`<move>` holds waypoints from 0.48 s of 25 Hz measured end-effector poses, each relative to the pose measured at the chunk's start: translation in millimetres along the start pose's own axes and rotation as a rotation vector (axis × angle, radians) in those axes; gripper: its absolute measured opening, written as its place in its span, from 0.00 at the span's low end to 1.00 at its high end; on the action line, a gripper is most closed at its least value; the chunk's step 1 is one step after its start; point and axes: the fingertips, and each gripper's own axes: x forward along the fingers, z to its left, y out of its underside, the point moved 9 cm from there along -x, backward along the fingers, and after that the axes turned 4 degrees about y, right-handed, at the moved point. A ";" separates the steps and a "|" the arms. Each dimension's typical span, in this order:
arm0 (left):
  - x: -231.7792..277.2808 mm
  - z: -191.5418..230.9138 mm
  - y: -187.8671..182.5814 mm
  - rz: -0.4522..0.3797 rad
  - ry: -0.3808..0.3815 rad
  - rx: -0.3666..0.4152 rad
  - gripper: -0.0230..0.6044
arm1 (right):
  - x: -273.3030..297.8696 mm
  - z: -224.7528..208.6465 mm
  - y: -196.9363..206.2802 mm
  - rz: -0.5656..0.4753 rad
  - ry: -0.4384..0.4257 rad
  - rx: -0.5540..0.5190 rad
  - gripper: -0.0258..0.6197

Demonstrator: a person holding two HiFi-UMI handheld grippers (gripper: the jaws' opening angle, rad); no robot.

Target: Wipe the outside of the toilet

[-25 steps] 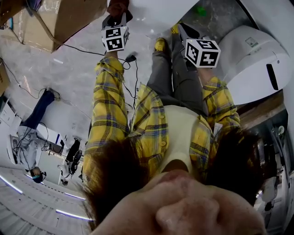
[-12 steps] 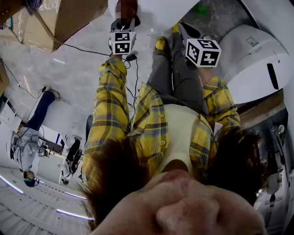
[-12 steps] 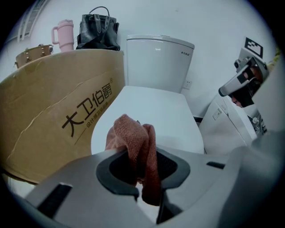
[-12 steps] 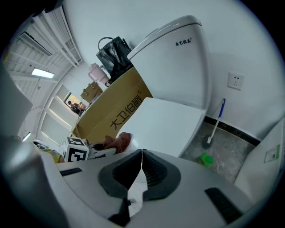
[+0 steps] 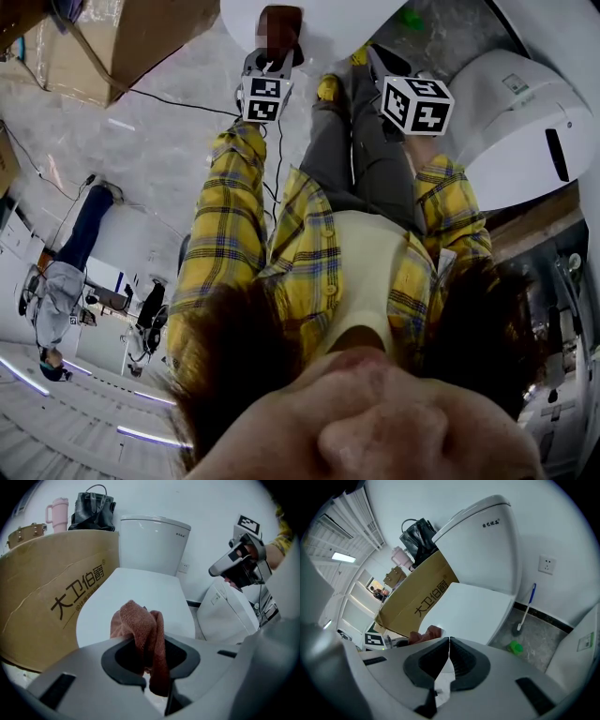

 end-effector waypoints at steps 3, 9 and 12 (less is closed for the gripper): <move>3.0 -12.6 -0.7 -0.002 0.032 -0.006 0.19 | 0.2 -1.2 -1.3 -0.001 0.001 0.004 0.08; 12.3 -34.9 1.6 -0.010 0.082 -0.003 0.19 | 0.0 -3.1 -0.9 0.000 -0.003 0.011 0.08; 14.3 -46.1 0.2 -0.004 0.110 -0.001 0.19 | -0.4 -4.2 -0.2 -0.002 -0.003 0.015 0.08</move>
